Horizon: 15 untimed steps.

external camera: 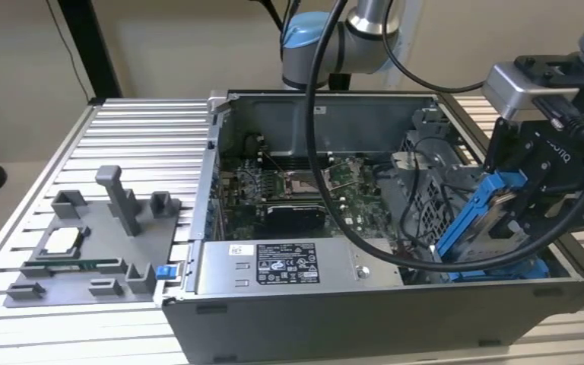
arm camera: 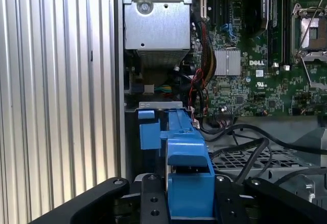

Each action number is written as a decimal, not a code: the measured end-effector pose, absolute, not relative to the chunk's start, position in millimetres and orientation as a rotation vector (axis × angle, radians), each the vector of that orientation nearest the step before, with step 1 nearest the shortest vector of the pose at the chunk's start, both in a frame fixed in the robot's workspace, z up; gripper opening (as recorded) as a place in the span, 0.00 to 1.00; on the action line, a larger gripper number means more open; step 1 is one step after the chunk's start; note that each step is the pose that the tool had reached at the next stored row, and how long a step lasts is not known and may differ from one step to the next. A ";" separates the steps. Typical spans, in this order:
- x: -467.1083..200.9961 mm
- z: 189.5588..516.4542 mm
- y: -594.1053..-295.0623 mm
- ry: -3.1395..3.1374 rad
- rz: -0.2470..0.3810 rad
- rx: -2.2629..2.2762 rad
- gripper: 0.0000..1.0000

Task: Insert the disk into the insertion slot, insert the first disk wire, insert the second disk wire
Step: 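Insert the disk into the insertion slot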

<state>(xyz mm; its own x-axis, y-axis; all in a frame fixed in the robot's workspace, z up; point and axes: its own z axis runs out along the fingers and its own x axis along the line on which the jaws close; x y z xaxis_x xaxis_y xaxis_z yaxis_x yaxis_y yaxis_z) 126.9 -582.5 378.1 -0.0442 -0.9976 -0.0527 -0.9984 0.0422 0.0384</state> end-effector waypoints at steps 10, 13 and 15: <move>126.9 378.0 -582.5 2.259 0.100 -2.164 1.00; 126.9 377.9 -582.5 2.259 0.100 -2.164 1.00; 126.9 377.9 -582.5 2.259 0.100 -2.164 1.00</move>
